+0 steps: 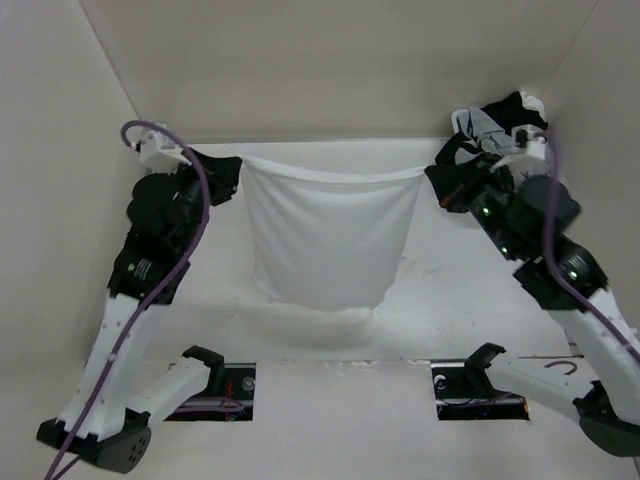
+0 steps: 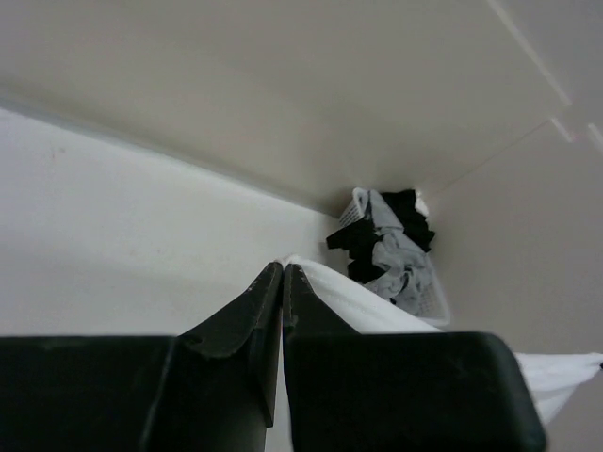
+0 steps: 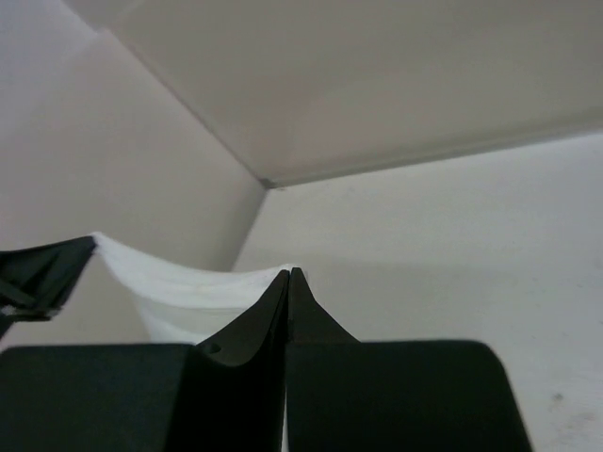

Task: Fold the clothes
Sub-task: Flatten the tank top out

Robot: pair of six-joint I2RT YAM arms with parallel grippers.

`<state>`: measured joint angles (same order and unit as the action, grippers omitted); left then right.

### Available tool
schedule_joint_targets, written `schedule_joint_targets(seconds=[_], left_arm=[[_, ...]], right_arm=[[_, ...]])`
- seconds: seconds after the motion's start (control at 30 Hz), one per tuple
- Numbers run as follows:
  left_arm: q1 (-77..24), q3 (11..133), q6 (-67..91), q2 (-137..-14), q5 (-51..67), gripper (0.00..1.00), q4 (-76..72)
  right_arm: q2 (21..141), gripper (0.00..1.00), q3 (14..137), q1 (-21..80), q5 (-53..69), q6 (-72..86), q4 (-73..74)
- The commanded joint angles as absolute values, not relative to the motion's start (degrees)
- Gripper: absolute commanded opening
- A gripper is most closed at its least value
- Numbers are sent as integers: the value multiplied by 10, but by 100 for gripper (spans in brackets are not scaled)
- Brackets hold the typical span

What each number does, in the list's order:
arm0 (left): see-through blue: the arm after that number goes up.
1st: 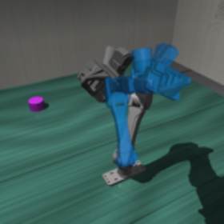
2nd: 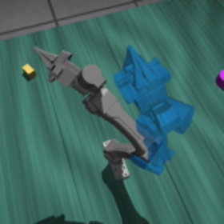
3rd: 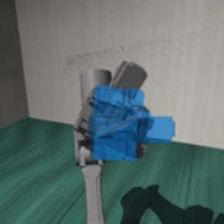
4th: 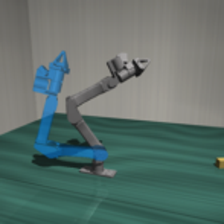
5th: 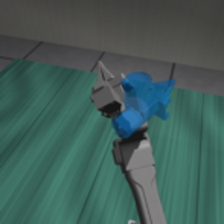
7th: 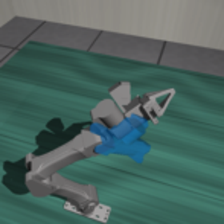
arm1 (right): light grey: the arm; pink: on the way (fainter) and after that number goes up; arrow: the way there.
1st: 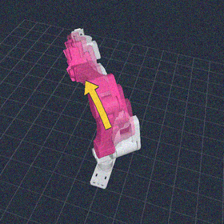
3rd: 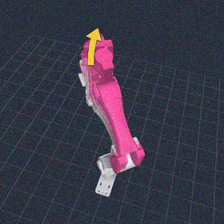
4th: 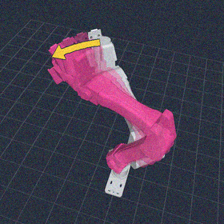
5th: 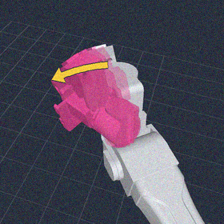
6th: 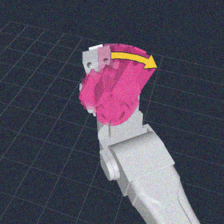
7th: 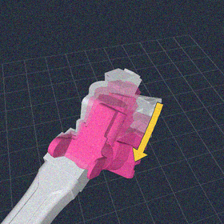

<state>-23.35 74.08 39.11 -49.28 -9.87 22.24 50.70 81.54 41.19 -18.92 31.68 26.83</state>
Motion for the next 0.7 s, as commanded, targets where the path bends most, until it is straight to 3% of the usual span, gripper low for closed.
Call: schedule_joint_targets(seconds=[0.0, 0.17, 0.43, 0.67], left_arm=[[-163, 696, 426, -577, -43, 1, 166], [-65, 731, 477, -705, 25, 0, 100], [-59, 906, 468, -788, 39, 0, 125], [-82, 820, 462, -750, 20, 1, 103]], right_arm=[[573, 0, 767, 319, -83, 323, 223], [710, 0, 818, 220, 17, 345, 163], [812, 0, 1019, 198, 43, 346, 208], [752, 0, 925, 189, 35, 350, 201]])
